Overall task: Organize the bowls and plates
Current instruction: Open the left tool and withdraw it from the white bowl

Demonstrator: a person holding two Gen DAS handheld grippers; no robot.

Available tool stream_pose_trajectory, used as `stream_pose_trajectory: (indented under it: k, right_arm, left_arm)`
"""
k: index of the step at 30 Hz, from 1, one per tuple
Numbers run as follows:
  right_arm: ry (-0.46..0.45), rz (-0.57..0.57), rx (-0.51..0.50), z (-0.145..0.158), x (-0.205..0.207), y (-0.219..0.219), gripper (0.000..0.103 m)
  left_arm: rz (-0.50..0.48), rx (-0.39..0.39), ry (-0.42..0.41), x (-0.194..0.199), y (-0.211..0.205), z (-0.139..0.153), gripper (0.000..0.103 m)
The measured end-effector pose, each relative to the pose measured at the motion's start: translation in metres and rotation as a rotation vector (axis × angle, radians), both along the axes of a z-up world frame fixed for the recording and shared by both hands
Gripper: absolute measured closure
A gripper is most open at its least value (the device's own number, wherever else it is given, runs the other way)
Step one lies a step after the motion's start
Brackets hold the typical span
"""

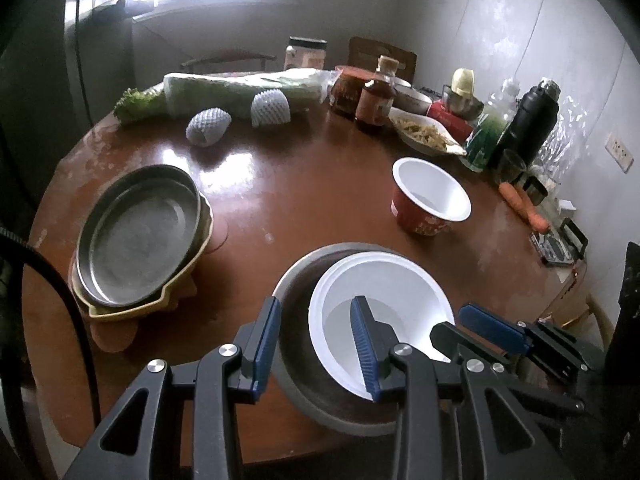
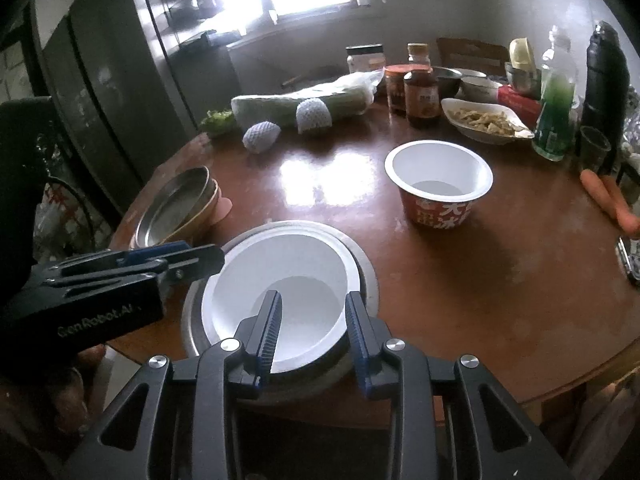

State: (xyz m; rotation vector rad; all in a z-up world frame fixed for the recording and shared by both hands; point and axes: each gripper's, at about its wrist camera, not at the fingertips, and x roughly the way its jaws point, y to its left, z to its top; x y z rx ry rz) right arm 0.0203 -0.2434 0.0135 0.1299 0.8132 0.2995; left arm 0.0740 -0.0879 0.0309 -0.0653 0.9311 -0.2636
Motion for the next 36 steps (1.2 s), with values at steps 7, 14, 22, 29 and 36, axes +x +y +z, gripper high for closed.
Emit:
stream_pose_trajectory:
  k: [7, 14, 22, 29, 36]
  right_arm:
    - [-0.036, -0.022, 0.005, 0.008, -0.003, -0.012, 0.069]
    - [-0.081, -0.058, 0.016, 0.018, -0.008, -0.025, 0.063]
    - [-0.135, -0.122, 0.044, 0.022, -0.012, -0.051, 0.057]
    - [-0.134, -0.218, 0.109, 0.013, -0.005, -0.1, 0.056]
    - [-0.124, -0.311, 0.113, 0.008, 0.014, -0.137, 0.055]
  left_arm:
    - [-0.008, 0.002, -0.028, -0.007, -0.003, 0.009, 0.067]
    - [-0.027, 0.008, -0.045, -0.009, -0.012, 0.015, 0.063]
    - [-0.077, 0.02, -0.051, 0.006, -0.035, 0.02, 0.06]
    - [-0.121, 0.018, -0.044, 0.029, -0.062, 0.018, 0.059]
    - [-0.132, 0.044, -0.048, 0.056, -0.079, 0.019, 0.059]
